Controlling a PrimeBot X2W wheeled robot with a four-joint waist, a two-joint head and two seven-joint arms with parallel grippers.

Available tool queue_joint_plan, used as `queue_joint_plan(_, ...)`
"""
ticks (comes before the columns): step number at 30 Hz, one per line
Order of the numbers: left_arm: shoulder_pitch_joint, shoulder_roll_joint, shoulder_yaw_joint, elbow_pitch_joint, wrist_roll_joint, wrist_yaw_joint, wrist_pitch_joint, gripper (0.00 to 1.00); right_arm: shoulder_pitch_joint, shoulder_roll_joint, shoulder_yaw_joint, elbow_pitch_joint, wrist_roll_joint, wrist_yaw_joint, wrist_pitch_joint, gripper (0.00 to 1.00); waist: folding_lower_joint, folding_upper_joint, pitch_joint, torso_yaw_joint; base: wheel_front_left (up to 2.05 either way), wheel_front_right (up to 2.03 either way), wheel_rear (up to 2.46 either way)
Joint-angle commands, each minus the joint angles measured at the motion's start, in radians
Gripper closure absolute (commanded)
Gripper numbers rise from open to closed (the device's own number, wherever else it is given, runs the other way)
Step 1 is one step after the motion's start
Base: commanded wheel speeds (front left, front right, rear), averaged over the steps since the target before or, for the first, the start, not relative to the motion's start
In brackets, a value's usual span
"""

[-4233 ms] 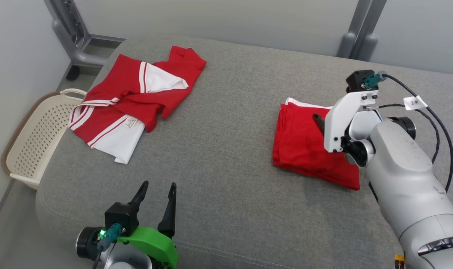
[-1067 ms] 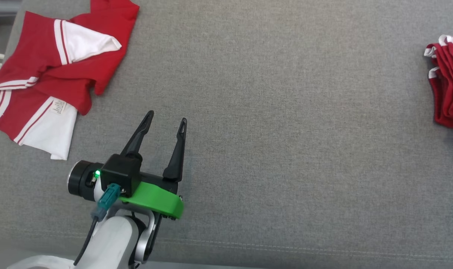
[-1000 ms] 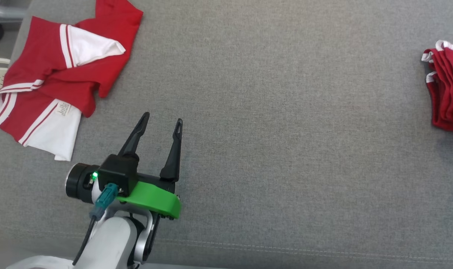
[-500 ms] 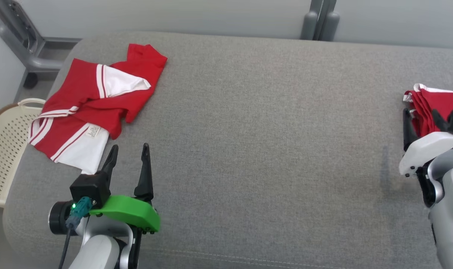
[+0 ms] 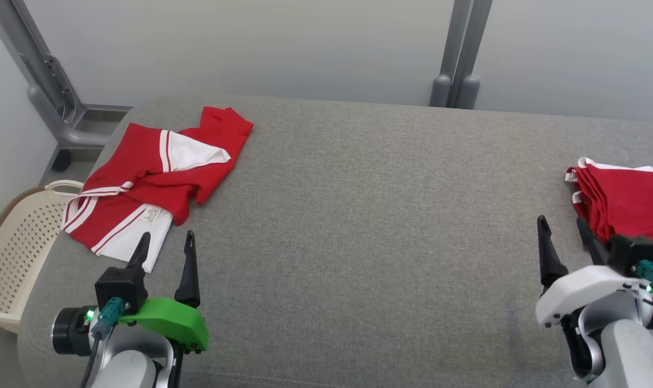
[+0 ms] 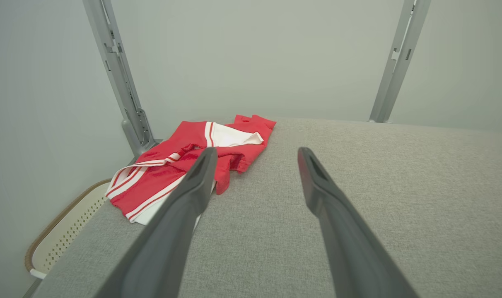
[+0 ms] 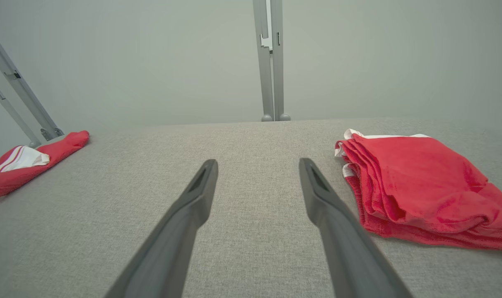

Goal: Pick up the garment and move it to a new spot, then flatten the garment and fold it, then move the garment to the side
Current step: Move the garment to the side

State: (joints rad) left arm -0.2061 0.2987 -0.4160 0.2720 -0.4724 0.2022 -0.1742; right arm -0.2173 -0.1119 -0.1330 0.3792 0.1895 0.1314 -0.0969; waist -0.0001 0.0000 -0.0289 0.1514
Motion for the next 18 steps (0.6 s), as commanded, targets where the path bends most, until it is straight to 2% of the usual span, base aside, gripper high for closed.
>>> queue_joint_plan(1, -0.020, 0.011, 0.005, 0.019, 0.011, -0.017, -0.027, 0.00, 0.055, 0.017, 0.012, -0.056, -0.011, -0.001, 0.002, 0.00, 0.0001, 0.0000, -0.017, -0.008, 0.00, 0.00, 0.00)
queue_joint_plan(10, -0.014, 0.005, -0.007, 0.090, 0.030, -0.060, -0.081, 0.00, 0.169, 0.057, 0.047, -0.174, -0.031, -0.001, -0.002, 0.00, 0.0001, 0.0000, -0.033, -0.035, 0.00, 0.00, 0.00)
queue_joint_plan(18, 0.016, -0.027, 0.029, 0.155, 0.041, -0.056, -0.093, 0.00, 0.226, 0.060, 0.090, -0.145, -0.016, -0.001, -0.022, 0.00, 0.0001, 0.0000, -0.036, -0.058, 0.00, 0.00, 0.00)
